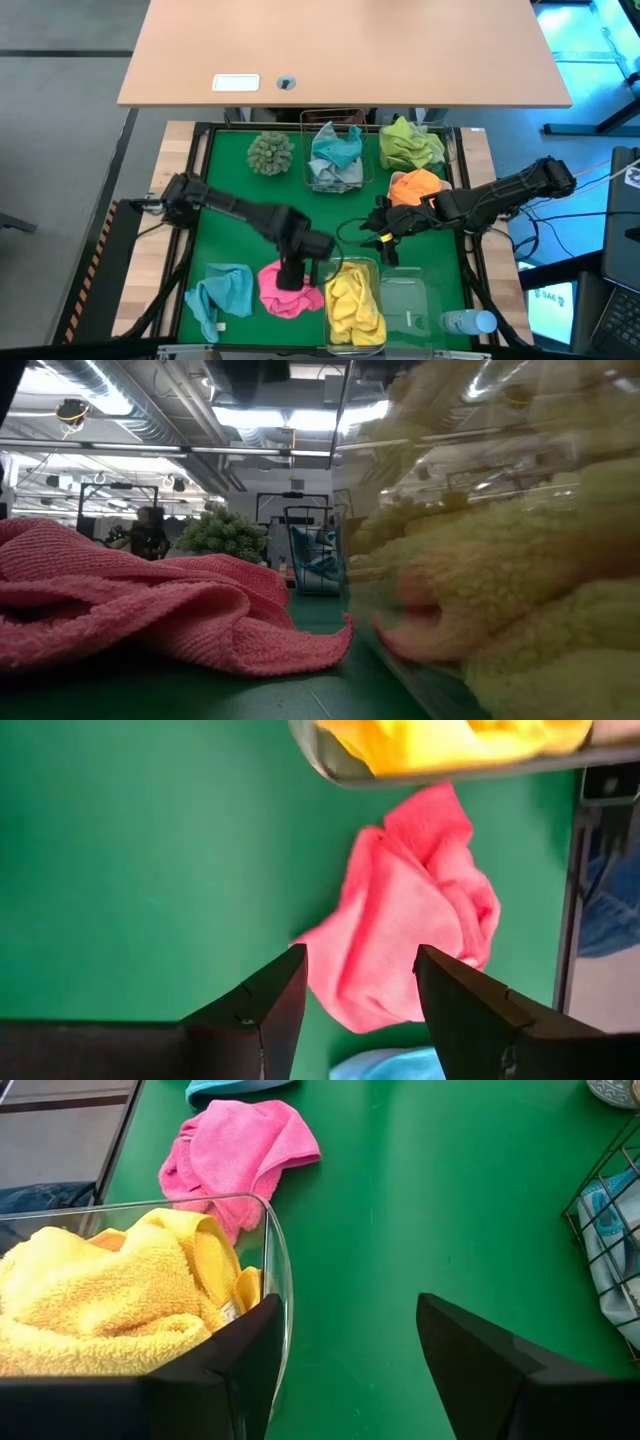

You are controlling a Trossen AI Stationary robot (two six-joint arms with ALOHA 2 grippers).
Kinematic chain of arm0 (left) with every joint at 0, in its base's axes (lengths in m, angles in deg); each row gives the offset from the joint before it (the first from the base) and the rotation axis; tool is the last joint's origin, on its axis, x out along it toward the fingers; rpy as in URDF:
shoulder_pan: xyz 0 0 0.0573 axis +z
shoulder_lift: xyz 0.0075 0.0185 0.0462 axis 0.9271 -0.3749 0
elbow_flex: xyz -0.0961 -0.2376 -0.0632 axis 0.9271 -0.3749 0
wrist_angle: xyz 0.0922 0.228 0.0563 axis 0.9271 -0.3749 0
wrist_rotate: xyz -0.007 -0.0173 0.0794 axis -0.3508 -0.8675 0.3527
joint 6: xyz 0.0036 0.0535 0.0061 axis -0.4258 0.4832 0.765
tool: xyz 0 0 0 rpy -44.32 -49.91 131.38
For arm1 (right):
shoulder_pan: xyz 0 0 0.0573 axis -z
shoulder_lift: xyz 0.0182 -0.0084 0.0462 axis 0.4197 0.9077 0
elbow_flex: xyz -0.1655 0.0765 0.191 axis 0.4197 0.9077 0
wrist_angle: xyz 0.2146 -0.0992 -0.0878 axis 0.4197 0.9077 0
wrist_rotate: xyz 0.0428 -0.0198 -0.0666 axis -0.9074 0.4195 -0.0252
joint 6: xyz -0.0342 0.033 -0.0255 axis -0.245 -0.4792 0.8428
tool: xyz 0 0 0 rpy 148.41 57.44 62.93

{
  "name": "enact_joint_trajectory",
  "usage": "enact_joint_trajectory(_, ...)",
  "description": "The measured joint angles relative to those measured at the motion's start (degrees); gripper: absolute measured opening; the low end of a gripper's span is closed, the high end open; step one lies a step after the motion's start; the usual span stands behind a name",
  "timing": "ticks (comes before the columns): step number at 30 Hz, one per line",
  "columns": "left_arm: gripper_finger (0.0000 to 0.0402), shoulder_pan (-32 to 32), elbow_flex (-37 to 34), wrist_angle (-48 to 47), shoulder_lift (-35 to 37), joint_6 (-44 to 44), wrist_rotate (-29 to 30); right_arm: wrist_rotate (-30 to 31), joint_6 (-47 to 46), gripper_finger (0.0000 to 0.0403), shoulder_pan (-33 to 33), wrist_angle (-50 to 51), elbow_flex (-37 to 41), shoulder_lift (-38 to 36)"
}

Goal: Sort microfiber towel by color & place in baskets
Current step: Put the pink microfiber towel into the bottom right transparent bin

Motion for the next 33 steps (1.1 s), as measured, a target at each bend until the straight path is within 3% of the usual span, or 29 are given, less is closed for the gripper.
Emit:
enact_joint_trajectory(7,0.0181,-6.61,-8.38,4.46,0.0,-8.25,2.45,0.0,-0.02,0.0227,0.0,-0.02,0.0,0.0)
enact_joint_trajectory(18,0.0181,-11.43,-21.9,21.46,-0.02,-16.9,2.72,0.0,-0.01,0.0227,0.0,-0.04,0.0,0.0)
enact_joint_trajectory(33,0.0181,-14.28,-28.66,32.13,-0.02,-22.99,5.25,0.0,-0.02,0.0227,0.01,-0.04,0.0,0.01)
